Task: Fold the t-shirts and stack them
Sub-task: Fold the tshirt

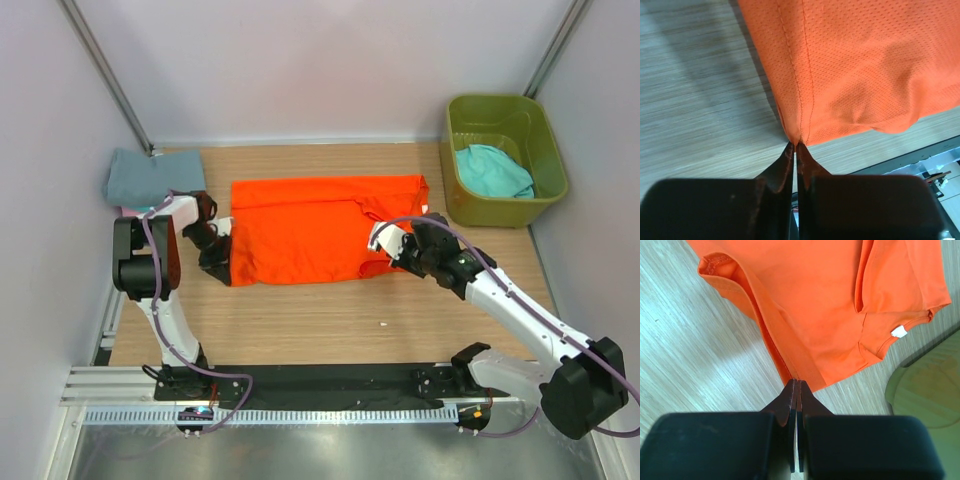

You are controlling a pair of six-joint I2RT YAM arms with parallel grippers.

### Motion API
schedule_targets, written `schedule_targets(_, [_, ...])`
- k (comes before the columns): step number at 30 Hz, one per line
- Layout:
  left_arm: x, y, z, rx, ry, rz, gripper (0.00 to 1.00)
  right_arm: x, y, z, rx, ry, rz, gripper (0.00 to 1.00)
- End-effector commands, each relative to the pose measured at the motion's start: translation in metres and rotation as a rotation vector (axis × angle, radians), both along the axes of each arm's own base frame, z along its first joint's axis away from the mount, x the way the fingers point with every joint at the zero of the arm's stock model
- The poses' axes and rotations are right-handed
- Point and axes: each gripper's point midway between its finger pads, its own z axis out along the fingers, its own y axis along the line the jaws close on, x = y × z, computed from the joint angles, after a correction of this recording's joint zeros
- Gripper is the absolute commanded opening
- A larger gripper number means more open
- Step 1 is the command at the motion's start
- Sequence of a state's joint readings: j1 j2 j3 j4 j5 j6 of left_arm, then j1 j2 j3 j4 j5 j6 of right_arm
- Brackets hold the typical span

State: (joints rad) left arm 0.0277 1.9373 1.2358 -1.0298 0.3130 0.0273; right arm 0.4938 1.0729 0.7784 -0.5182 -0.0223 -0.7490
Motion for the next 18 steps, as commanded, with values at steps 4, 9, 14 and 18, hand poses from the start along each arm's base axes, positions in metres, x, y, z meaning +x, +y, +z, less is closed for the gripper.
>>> schedule_targets(4, [0.005, -0.008, 0.017, -0.056, -0.05, -0.001, 0.0, 0.007, -0.006, 0.016, 0.015, -0.075, -0.057, 0.01])
schedule_targets(9, [0.006, -0.008, 0.04, -0.065, -0.109, -0.023, 0.0, 0.016, -0.01, 0.037, 0.026, -0.134, -0.094, 0.01])
schedule_targets(14, [0.016, -0.008, 0.071, -0.059, -0.207, -0.032, 0.0, 0.026, -0.014, 0.057, 0.046, -0.177, -0.126, 0.01])
schedule_targets(18, [0.029, -0.006, 0.092, -0.051, -0.276, -0.03, 0.0, 0.034, -0.015, 0.064, 0.049, -0.205, -0.137, 0.01])
